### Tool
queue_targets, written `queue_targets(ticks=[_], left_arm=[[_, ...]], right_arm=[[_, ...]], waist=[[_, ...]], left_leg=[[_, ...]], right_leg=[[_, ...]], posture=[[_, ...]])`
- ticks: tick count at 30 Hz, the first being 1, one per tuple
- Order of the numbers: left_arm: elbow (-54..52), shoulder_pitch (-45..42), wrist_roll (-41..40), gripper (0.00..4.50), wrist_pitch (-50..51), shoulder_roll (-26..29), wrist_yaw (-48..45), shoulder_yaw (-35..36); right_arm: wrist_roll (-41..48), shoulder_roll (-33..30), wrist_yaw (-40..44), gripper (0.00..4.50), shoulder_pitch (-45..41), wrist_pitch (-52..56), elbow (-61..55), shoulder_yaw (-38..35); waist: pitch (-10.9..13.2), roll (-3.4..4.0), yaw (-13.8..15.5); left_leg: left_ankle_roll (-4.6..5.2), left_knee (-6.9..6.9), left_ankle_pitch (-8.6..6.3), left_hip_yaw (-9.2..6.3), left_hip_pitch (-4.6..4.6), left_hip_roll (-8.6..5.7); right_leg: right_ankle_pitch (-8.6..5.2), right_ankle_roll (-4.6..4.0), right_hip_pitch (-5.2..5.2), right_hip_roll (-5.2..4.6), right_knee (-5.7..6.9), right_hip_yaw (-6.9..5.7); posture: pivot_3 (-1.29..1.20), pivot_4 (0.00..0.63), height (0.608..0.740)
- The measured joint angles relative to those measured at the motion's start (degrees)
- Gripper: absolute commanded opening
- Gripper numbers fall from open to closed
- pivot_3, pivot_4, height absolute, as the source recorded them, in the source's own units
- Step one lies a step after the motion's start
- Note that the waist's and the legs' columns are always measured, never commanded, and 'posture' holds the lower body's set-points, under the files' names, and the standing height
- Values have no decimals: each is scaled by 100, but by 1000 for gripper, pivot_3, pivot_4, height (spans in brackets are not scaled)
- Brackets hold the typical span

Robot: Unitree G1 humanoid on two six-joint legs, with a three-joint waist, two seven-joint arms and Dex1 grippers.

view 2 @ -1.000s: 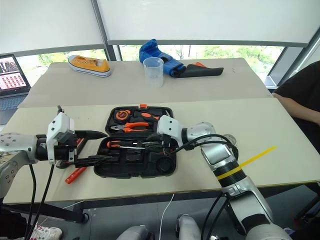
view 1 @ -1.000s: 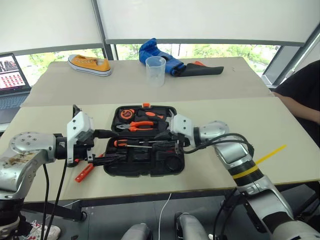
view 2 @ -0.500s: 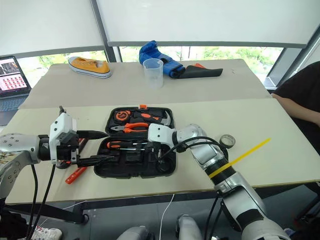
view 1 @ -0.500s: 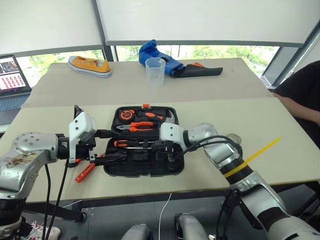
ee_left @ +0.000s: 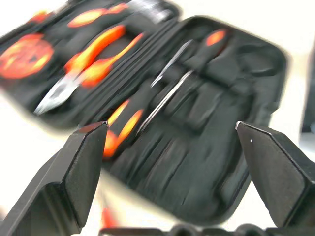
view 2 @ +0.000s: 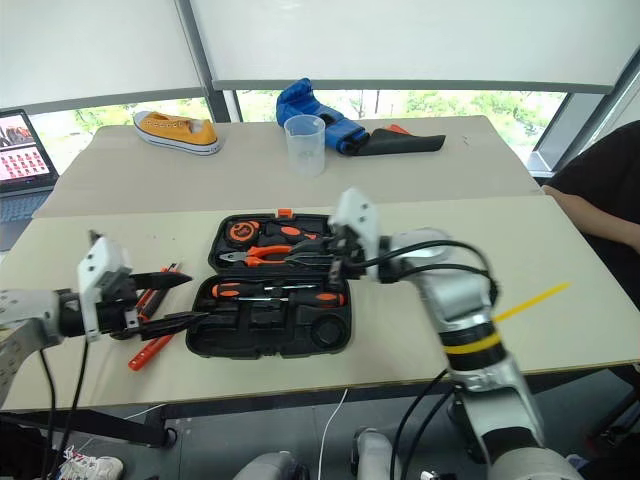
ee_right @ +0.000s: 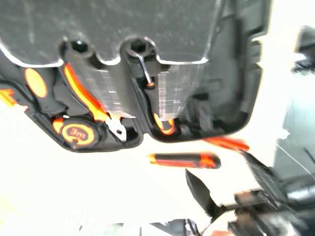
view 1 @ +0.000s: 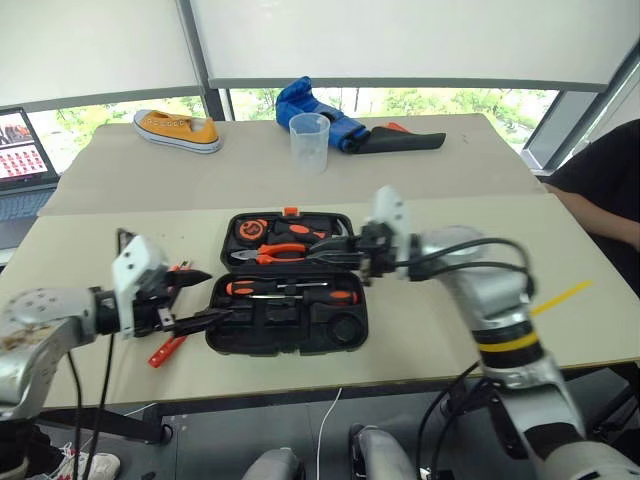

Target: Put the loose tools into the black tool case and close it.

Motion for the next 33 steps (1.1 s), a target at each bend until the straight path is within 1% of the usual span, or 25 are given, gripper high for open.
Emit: queue_targets(ticks=[2, 3, 4, 6, 9, 11, 14, 17, 19, 20, 23, 27, 30, 33], left_arm=[[56, 726, 121, 4500, -65, -2, -44, 575], [119, 984, 208, 4500, -128, -7, -50, 773], [190, 1307, 343, 4500, -234, -50, -48, 1048], [335, 1652, 483, 4500, -420, -163, -41, 1389], [508, 2053, 588, 4500, -629, -326, -27, 1793], [497, 2190, 589, 4500, -649, -346, -29, 1894], [300, 2086, 562, 4500, -644, -338, 13, 1866], [47, 1894, 547, 4500, -550, -161, 31, 1661], [-177, 1803, 496, 4500, -275, 80, 71, 1388], [-323, 1654, 497, 4500, -41, 240, 157, 1109], [-559, 1440, 569, 4500, 316, 483, 349, 412], [-537, 965, 779, 4500, 669, 503, 774, -358], [-386, 647, 1027, 4500, 681, 507, 951, -759], [-189, 395, 1238, 3716, 687, 501, 1047, -1222]], right_arm=[[572, -367, 193, 3163, 112, 433, -370, -257], [752, -518, 285, 3426, 133, 558, -486, -349], [981, -687, 385, 3840, 133, 675, -606, -447], [1193, -895, 514, 4477, 138, 745, -751, -492], [1364, -1046, 570, 4477, 182, 755, -835, -472], [1372, -1077, 565, 4477, 265, 737, -839, -442], [1371, -1074, 528, 4477, 368, 684, -858, -321], [1377, -1059, 443, 4477, 389, 649, -948, -240], [1414, -1058, 386, 4477, 412, 647, -977, -241], [1464, -1068, 319, 4477, 469, 648, -1028, -269], [1482, -1066, 197, 4477, 580, 647, -1145, -285], [1474, -1091, 14, 4477, 684, 569, -1224, -303], [1478, -1100, -72, 4477, 734, 564, -1294, -318], [1481, -1154, -141, 4500, 765, 560, -1395, -335]], waist=[[1, 1, -13], [2, 2, -13], [2, 2, -4], [2, 2, 21], [1, -3, 43], [0, -4, 80], [0, -5, 139], [0, -4, 156], [0, -4, 154], [0, -4, 160], [0, -3, 143], [1, -4, 84], [1, -3, 82], [1, -3, 79]], left_leg=[[-1, -1, -4, 0, 1, 2], [-3, -1, -5, 1, 2, 4], [-3, 0, -6, 1, 2, 5], [-2, 0, -7, 2, 12, 8], [0, 2, -8, 3, 14, 16], [1, 4, -9, 3, 14, 15], [2, 11, -10, 3, 12, 13], [2, 11, -10, 3, 12, 13], [2, 10, -10, 3, 12, 13], [2, 10, -10, 3, 12, 11], [2, 8, -10, 3, 12, 11], [-5, 6, -15, 4, 11, 14], [-5, 6, -15, 4, 12, 13], [-5, 6, -15, 4, 12, 13]], right_leg=[[-2, -3, -3, -5, -2, 1], [-3, -5, -3, -8, -3, 1], [-4, -7, -2, -8, -5, 1], [-6, -8, 10, -12, -27, 4], [-5, -5, 21, -14, -33, 1], [-4, -5, 23, -15, -29, -2], [-3, -5, 23, -19, -23, -2], [-3, -5, 20, -19, -22, 0], [-3, -6, 19, -14, -20, 0], [-4, -6, 17, -12, -14, 0], [-3, -7, 15, -11, -1, 3], [-4, -7, 11, -9, -2, 1], [-4, -9, 9, -11, -3, 2], [-4, -9, 10, -11, -2, 3]], posture=[[0, 150, 731], [0, 150, 731], [0, 150, 731], [0, 150, 731], [0, 150, 731], [0, 150, 731], [0, 150, 731], [0, 150, 731], [0, 150, 731], [0, 150, 731], [0, 150, 731], [0, 150, 731], [0, 150, 731], [0, 150, 731]])
